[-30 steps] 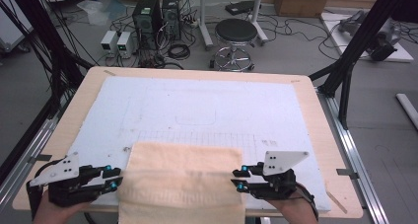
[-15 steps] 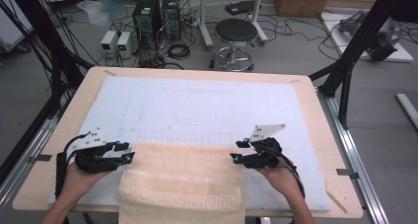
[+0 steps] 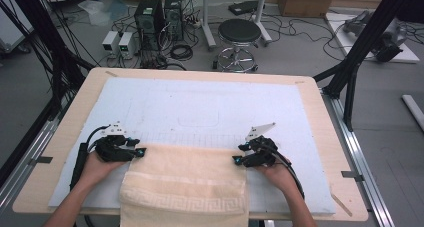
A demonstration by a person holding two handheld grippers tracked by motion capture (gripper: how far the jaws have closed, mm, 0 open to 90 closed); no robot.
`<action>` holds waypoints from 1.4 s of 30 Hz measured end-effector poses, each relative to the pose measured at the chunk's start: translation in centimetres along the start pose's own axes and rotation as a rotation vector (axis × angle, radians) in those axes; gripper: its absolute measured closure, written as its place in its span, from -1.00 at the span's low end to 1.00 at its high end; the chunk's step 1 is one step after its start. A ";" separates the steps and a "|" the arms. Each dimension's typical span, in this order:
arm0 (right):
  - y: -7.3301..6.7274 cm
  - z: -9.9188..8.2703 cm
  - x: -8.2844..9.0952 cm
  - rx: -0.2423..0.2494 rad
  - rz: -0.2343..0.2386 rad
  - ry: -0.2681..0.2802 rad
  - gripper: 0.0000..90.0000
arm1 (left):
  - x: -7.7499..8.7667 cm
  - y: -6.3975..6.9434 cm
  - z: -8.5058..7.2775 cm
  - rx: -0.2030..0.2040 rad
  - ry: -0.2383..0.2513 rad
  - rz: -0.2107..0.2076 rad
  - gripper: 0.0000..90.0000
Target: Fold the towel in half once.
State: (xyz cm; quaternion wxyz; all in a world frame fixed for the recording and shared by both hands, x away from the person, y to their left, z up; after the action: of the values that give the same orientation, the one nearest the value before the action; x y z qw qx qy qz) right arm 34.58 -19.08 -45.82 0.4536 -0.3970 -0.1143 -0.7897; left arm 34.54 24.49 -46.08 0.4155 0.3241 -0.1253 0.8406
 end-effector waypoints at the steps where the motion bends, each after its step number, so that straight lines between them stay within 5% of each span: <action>1: 0.0 0.0 0.0 -0.004 0.001 0.008 0.19 | 0.0 0.0 0.0 0.005 -0.003 -0.004 0.38; 3: 0.0 0.0 0.0 -0.014 0.029 0.004 0.38 | 0.0 0.4 0.1 0.012 -0.010 -0.034 0.65; 5: 0.0 0.0 0.0 -0.014 0.072 0.003 0.74 | 0.0 0.7 0.2 -0.004 -0.017 -0.019 0.77; 9: -0.4 0.6 0.4 0.025 0.037 -0.007 0.86 | 0.4 0.5 0.9 0.005 0.014 0.027 0.84; 13: 1.0 2.9 1.6 0.025 -0.038 0.032 0.88 | -0.1 -0.7 3.1 0.031 0.073 0.100 0.85; 17: 4.3 6.1 2.5 0.003 -0.107 0.045 0.88 | -1.1 -2.9 7.0 0.091 0.161 0.157 0.85; 21: 7.4 8.8 3.3 -0.021 -0.162 0.057 0.88 | -2.1 -4.9 10.6 0.070 0.142 0.209 0.85; 25: 9.5 10.7 3.9 -0.044 -0.206 0.116 0.85 | -3.2 -6.5 12.3 0.111 0.152 0.221 0.84; 28: 10.7 10.2 3.0 -0.115 -0.209 0.107 0.35 | -4.1 -7.2 11.4 0.113 0.068 0.240 0.52; 34: 9.8 7.9 2.3 -0.104 -0.158 0.080 0.17 | -3.8 -6.8 8.7 0.111 0.073 0.158 0.28; 42: 6.1 6.1 3.0 -0.055 -0.063 0.085 0.03 | -3.2 -3.7 7.2 0.023 0.083 -0.013 0.18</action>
State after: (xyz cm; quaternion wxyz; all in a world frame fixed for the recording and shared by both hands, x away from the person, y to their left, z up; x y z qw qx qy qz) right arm 41.90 -21.10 -40.70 0.4222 -0.3714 -0.0856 -0.8225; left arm 41.99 21.37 -42.96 0.4219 0.2944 -0.0961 0.8521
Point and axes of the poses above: each handheld gripper's, and its own axes: x roughly backward along the jaws, z roughly out of its top, y roughly to its right, the point moved 3 cm from there along -x, roughly forward along the jaws, and after that the axes turned 6 degrees about -x, right-handed, at the moved point
